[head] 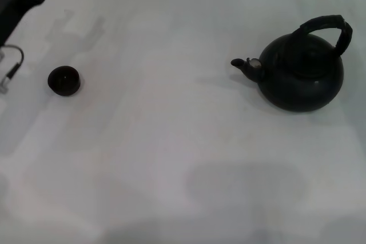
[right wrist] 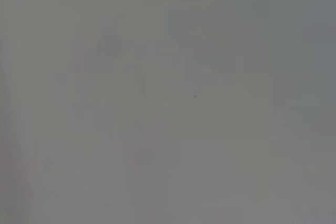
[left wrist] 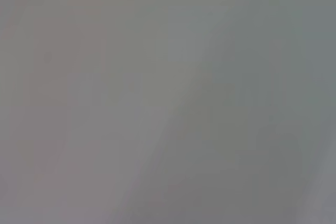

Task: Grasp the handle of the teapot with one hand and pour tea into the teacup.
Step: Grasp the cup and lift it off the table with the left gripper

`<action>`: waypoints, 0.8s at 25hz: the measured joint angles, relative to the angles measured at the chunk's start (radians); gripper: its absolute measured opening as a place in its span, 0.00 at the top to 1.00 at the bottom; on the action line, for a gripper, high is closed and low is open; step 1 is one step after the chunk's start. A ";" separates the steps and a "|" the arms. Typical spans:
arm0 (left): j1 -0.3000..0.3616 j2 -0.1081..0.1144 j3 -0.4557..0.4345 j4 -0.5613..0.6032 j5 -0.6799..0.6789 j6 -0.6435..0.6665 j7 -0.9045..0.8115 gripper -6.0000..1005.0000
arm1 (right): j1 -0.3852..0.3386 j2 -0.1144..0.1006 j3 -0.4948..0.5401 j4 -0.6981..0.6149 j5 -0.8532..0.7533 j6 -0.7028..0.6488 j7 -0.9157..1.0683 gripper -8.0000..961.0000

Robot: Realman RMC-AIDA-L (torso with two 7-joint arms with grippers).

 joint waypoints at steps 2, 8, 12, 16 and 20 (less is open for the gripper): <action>0.004 0.022 -0.002 0.066 0.078 0.059 -0.102 0.11 | 0.000 0.000 0.000 0.000 0.000 -0.003 0.000 0.11; -0.019 0.105 -0.004 0.273 0.420 0.314 -0.520 0.11 | -0.001 -0.001 -0.003 0.000 0.000 -0.005 0.000 0.11; -0.039 0.165 -0.006 0.423 0.771 0.376 -0.878 0.11 | -0.003 -0.001 -0.005 0.000 0.000 -0.007 0.000 0.11; -0.055 0.207 -0.054 0.613 1.258 0.323 -1.309 0.11 | -0.005 -0.002 -0.004 -0.001 -0.003 -0.008 0.000 0.11; -0.069 0.148 -0.255 0.740 1.611 0.132 -1.484 0.11 | -0.006 -0.002 -0.005 -0.003 -0.005 -0.009 0.000 0.11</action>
